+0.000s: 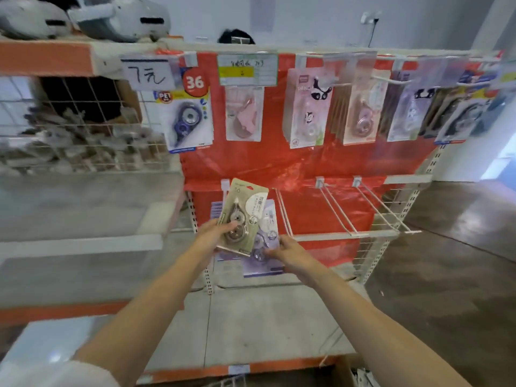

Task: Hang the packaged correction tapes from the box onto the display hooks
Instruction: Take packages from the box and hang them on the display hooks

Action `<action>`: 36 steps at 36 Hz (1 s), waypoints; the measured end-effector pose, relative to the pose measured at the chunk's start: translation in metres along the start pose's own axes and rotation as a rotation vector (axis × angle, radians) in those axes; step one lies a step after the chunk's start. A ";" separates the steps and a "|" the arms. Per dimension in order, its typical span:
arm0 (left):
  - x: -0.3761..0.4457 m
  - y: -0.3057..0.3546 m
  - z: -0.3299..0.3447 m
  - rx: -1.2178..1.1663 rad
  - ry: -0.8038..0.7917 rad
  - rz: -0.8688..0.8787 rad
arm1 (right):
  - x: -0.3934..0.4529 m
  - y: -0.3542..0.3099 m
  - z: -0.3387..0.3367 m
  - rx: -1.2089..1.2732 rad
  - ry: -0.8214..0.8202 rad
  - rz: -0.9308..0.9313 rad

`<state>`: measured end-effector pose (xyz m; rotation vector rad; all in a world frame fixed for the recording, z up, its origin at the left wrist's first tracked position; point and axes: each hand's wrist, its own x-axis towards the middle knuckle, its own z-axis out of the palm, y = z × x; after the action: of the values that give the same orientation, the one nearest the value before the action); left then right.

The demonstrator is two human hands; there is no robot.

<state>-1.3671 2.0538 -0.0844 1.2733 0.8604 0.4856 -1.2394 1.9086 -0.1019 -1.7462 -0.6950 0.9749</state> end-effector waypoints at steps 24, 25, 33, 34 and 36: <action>-0.010 -0.012 -0.064 -0.149 0.170 -0.004 | 0.023 0.040 0.045 -0.346 -0.232 0.107; -0.011 -0.012 -0.064 -0.145 0.161 -0.001 | 0.024 0.041 0.046 -0.343 -0.227 0.104; -0.012 -0.016 -0.069 -0.159 0.207 -0.023 | 0.031 0.036 0.056 -0.273 -0.121 0.164; -0.013 -0.015 -0.070 -0.157 0.210 -0.022 | 0.031 0.035 0.058 -0.268 -0.106 0.176; -0.015 -0.016 -0.072 -0.160 0.204 -0.021 | 0.033 0.031 0.062 -0.284 -0.077 0.193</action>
<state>-1.4346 2.0832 -0.0990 1.0800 0.9844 0.6629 -1.2753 1.9538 -0.1527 -2.0627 -0.7533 1.1224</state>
